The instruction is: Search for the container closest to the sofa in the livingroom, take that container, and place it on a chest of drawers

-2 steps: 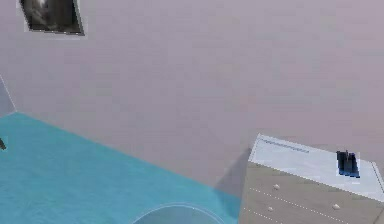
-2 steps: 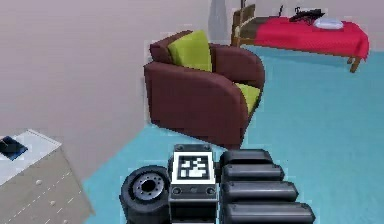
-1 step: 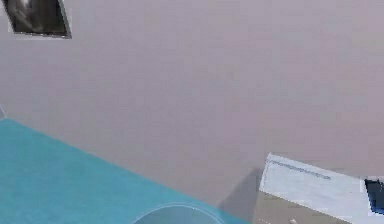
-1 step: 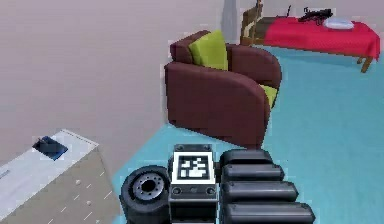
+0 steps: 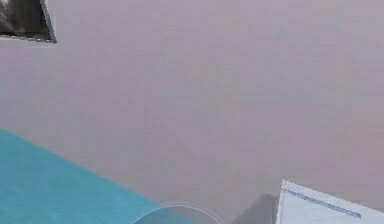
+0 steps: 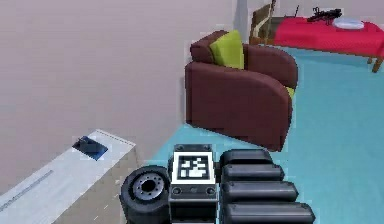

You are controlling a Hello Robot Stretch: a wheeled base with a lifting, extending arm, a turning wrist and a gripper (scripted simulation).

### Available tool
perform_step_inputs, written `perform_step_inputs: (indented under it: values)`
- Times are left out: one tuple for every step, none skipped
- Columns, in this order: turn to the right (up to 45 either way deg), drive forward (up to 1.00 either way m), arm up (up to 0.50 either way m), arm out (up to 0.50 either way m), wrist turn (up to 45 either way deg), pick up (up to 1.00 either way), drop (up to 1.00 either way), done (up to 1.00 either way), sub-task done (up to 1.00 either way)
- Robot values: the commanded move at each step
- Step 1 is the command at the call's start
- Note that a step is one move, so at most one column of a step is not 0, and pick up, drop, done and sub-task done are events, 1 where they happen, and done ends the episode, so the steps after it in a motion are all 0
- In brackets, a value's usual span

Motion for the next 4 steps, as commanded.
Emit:
perform_step_inputs:
  values:
    - [45.0, 0.00, 0.00, 0.00, 0.0, 0.00, 0.00, 0.00, 0.00]
    - [45.0, 0.00, 0.00, 0.00, 0.0, 0.00, 0.00, 0.00, 0.00]
    - [9.0, 0.00, 0.00, 0.00, 0.0, 0.00, 0.00, 0.00, 0.00]
    - [0.0, 0.30, 0.00, 0.00, 0.0, 0.00, 0.00, 0.00, 0.00]
